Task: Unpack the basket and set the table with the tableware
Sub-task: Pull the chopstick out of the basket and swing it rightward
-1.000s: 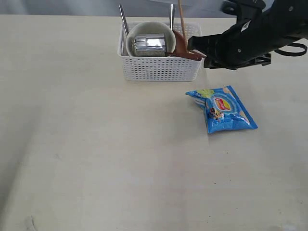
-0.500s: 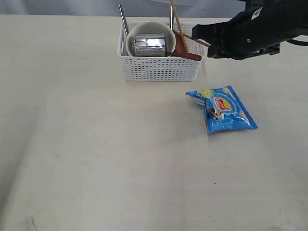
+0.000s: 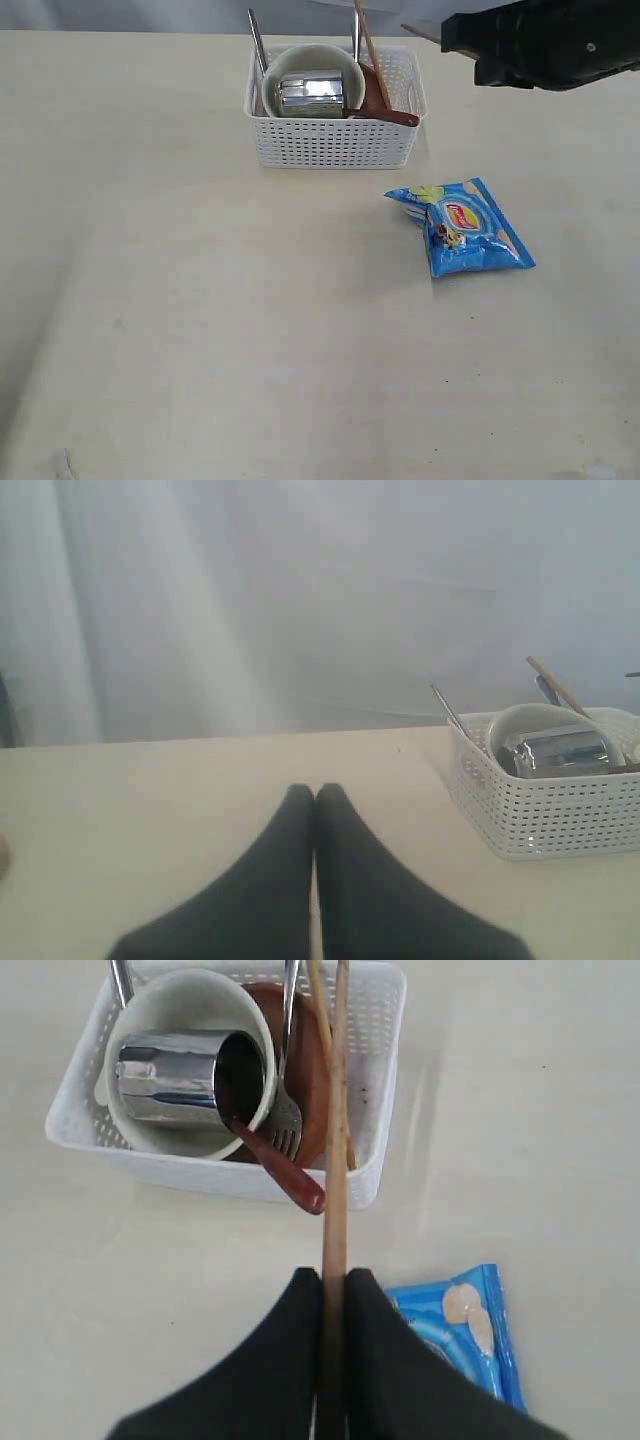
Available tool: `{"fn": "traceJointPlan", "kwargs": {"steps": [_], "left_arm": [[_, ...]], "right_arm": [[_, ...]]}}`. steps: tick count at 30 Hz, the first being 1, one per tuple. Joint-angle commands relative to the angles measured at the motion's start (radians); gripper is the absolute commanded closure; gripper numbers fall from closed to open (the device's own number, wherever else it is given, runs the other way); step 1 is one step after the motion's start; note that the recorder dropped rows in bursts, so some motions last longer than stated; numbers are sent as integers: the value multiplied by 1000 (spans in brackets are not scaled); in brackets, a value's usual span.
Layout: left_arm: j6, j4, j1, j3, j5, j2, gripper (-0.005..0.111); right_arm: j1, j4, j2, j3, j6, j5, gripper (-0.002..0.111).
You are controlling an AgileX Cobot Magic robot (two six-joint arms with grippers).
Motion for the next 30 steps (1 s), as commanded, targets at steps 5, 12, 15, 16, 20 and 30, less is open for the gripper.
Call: {"fn": "traceJointPlan", "kwargs": {"steps": [5, 12, 15, 16, 20, 30], "left_arm": [[0, -4, -5, 2, -7, -3, 107], [0, -4, -5, 2, -7, -3, 107], [0, -4, -5, 2, -7, -3, 107], [0, -4, -5, 2, -7, -3, 107], [0, -4, -5, 2, -7, -3, 107], [0, -4, -5, 2, -7, -3, 107]], "right_arm": [[0, -44, -135, -8, -9, 158, 109], [0, -87, -230, -8, -7, 300, 109], [0, -87, -273, -8, -7, 353, 109], [0, -87, -286, -8, -7, 368, 109], [0, -95, -352, -8, -14, 439, 109], [0, -121, -482, -8, 0, 665, 109]]}}
